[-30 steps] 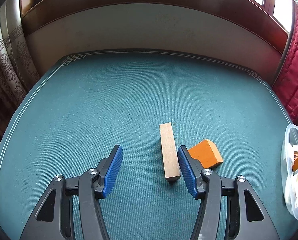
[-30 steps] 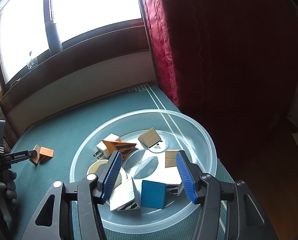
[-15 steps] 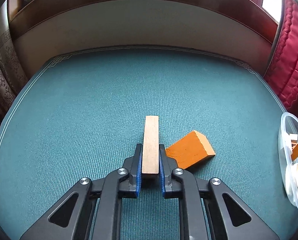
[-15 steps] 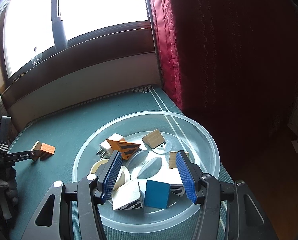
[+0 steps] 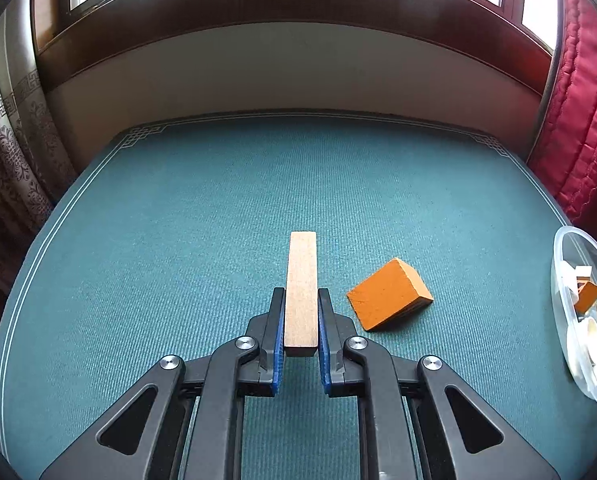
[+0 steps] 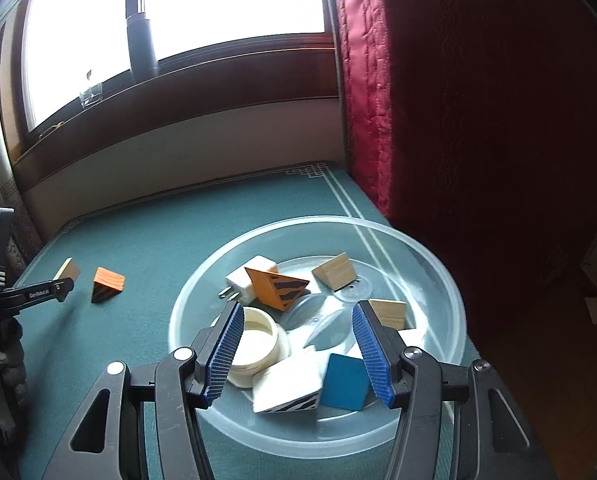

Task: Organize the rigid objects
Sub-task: 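Grasp the upright light wood plank with the left gripper, then grasp and lift the orange wedge block with the right gripper while the left holds the plank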

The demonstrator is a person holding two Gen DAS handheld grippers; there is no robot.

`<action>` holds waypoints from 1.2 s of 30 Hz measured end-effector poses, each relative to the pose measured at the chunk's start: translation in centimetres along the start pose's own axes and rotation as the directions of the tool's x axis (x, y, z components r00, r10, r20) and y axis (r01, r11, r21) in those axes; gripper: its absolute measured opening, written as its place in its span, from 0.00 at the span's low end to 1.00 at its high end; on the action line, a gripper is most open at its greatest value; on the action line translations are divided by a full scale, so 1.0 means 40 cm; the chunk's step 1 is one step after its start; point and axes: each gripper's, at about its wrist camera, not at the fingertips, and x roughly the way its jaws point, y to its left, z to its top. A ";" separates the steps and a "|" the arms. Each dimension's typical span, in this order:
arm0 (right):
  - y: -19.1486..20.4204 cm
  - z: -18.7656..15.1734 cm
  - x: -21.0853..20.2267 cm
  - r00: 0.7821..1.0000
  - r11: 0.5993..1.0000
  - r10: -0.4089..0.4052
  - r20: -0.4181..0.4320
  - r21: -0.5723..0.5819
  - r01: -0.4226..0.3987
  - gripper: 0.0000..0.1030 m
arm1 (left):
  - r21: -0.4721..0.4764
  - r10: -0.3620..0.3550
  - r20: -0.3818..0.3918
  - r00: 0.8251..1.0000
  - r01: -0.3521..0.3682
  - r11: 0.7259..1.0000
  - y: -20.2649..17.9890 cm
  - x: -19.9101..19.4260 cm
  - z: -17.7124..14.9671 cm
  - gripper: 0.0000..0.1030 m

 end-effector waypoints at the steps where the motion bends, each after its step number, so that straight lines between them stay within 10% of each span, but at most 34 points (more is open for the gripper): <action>1: 0.014 0.006 0.002 0.999 0.999 0.041 -0.025 -0.004 -0.041 0.58 | 0.001 0.005 0.000 1.000 -0.005 1.000 0.006 -0.003 -0.001 0.13; 11: 0.200 0.072 0.100 0.953 0.964 0.259 -0.159 -0.027 -0.266 0.58 | -0.010 0.016 0.002 1.000 -0.016 1.000 0.071 -0.033 -0.027 0.13; 19: 0.382 0.093 0.255 0.847 0.887 0.445 -0.293 0.013 -0.461 0.58 | -0.022 -0.002 0.004 1.000 0.002 1.000 0.091 -0.032 -0.039 0.14; 26: 0.446 0.099 0.364 0.809 0.863 0.488 -0.328 0.045 -0.503 0.58 | -0.080 0.001 -0.024 1.000 -0.003 0.997 0.126 -0.007 -0.041 0.14; 36: 0.554 0.091 0.390 0.816 0.841 0.470 -0.335 -0.111 -0.530 0.58 | -0.141 0.041 -0.048 0.998 -0.048 0.989 0.143 0.015 -0.050 0.14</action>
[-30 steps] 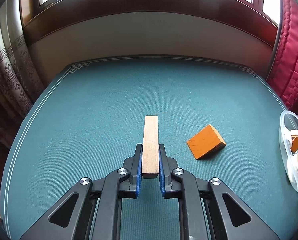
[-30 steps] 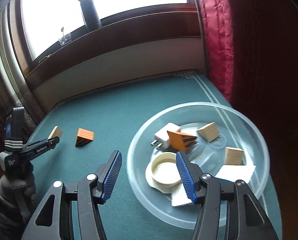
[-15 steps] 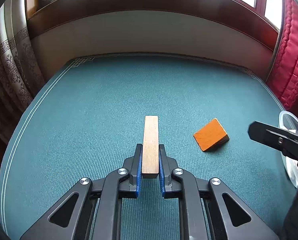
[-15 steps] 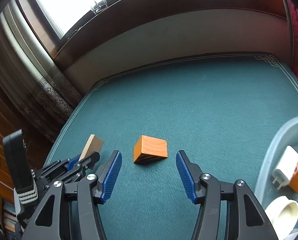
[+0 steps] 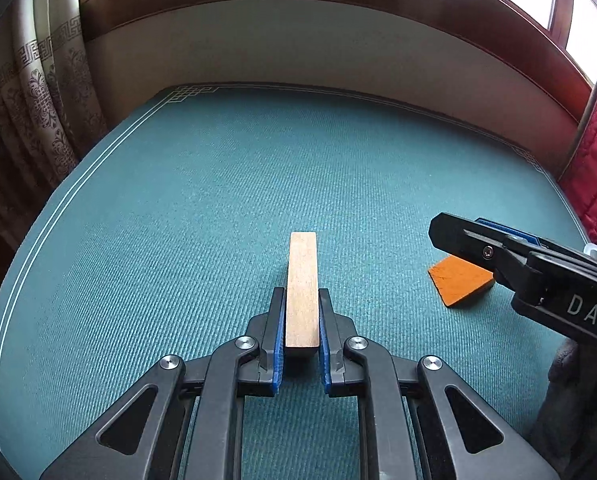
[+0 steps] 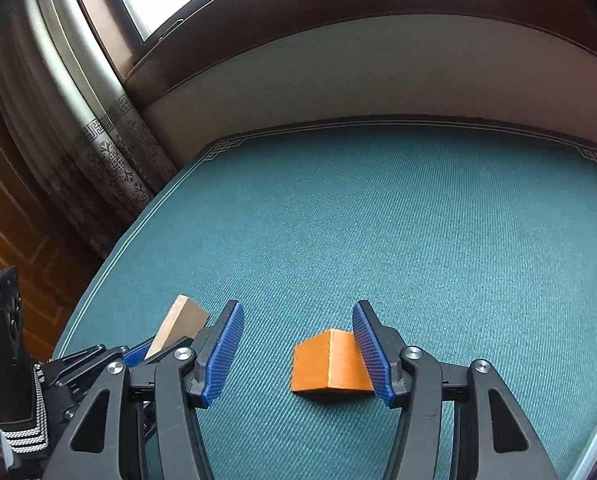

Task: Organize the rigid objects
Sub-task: 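Grasp and lift the orange wedge block with the right gripper while the left holds the plank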

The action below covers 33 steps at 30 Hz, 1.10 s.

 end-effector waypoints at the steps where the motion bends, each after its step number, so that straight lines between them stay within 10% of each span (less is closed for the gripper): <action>1: -0.002 0.001 0.006 1.000 1.000 -0.006 -0.006 -0.005 0.005 0.58 | -0.010 0.005 0.001 1.000 -0.005 1.000 0.003 0.000 0.000 0.14; 13: -0.028 -0.074 -0.036 0.993 0.996 0.006 -0.116 -0.090 -0.016 0.58 | -0.012 0.010 0.002 1.000 -0.010 1.000 0.010 -0.007 -0.001 0.14; 20: -0.001 -0.081 -0.033 0.990 0.987 -0.116 -0.085 -0.120 0.105 0.58 | -0.007 0.014 0.002 1.000 -0.014 1.000 0.007 -0.007 -0.001 0.14; 33: 0.034 -0.100 -0.048 0.973 0.969 -0.226 -0.035 -0.105 0.221 0.35 | 0.016 -0.011 0.004 1.000 0.011 1.000 -0.006 -0.017 -0.001 0.14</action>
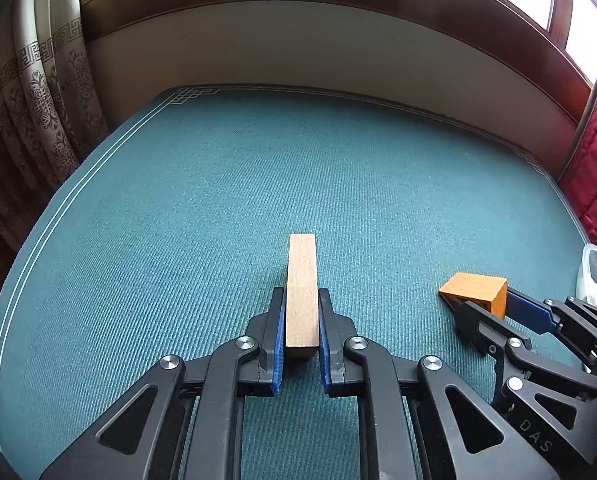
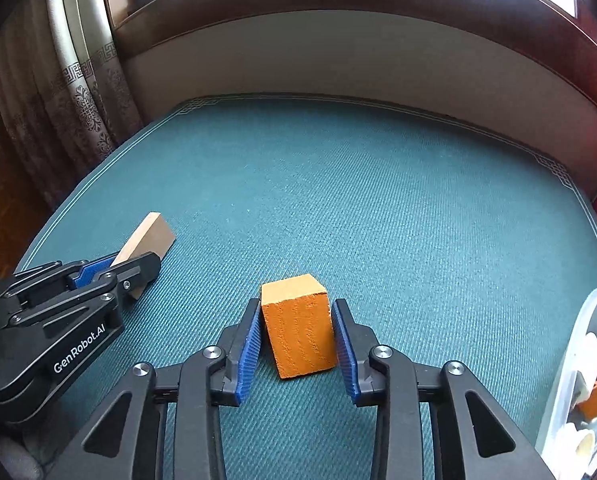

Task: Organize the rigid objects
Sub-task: 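Grasp and lift the orange wedge block with the right gripper while the left holds the plank, then carry the orange wedge block into the clear bowl and open the right gripper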

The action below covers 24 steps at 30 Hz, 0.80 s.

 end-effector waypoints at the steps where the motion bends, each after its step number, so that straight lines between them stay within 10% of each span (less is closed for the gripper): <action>1: -0.001 -0.005 -0.008 1.000 1.000 0.001 0.004 0.009 -0.001 0.34 | 0.002 -0.001 0.001 1.000 0.001 1.000 -0.001 -0.001 0.000 0.14; 24: -0.167 -0.086 -0.249 0.976 0.963 -0.089 0.200 0.268 0.033 0.33 | 0.080 -0.072 0.028 0.997 0.070 0.994 -0.049 -0.041 -0.015 0.14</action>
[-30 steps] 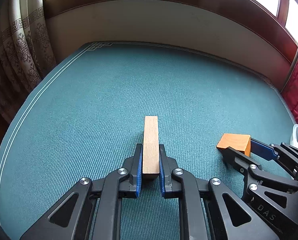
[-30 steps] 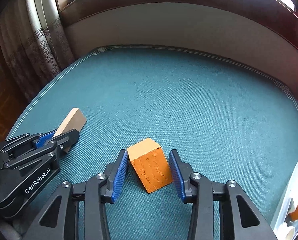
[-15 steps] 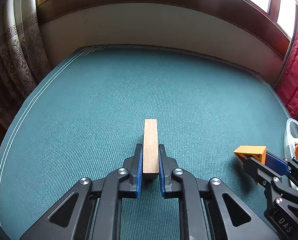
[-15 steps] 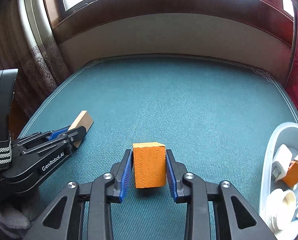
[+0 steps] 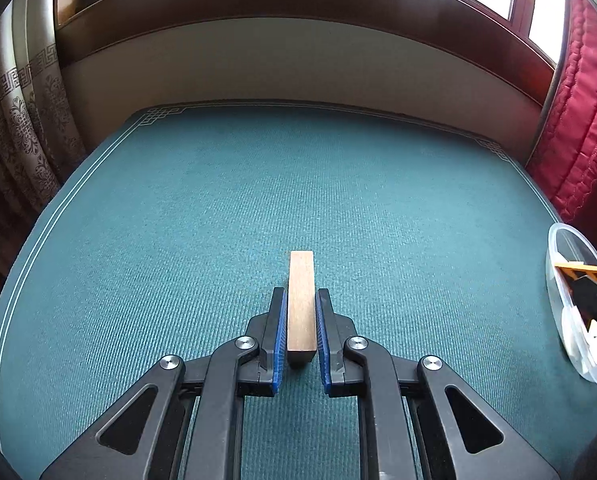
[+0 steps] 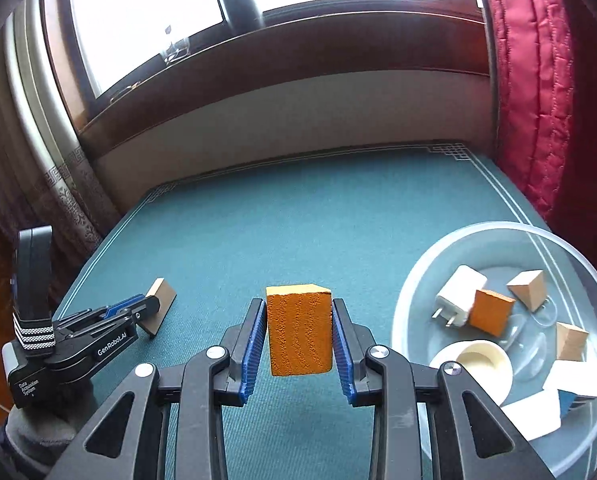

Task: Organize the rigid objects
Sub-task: 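Carry the orange wedge block into the clear bowl and open the right gripper, then lower the wood plank into the clear bowl and open the left gripper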

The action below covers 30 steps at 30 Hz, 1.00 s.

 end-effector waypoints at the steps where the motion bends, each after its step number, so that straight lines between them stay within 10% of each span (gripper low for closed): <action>1: -0.013 0.001 -0.014 1.000 1.000 -0.015 0.017 0.012 0.015 0.33 | 0.002 -0.001 0.000 1.000 0.001 1.000 0.000 -0.001 -0.001 0.14; 13: -0.199 -0.029 -0.143 0.940 0.947 -0.305 0.151 0.147 0.284 0.38 | -0.003 -0.014 -0.023 1.000 0.014 1.000 0.010 0.003 0.000 0.15; 24: -0.256 -0.056 -0.175 0.941 0.941 -0.300 0.159 0.213 0.264 0.51 | 0.016 0.021 -0.032 0.999 -0.021 1.000 -0.004 0.022 -0.002 0.24; 30: -0.244 -0.063 -0.173 0.946 0.949 -0.279 0.167 0.200 0.245 0.51 | 0.074 0.024 -0.010 1.000 -0.023 0.997 -0.035 0.021 0.002 0.13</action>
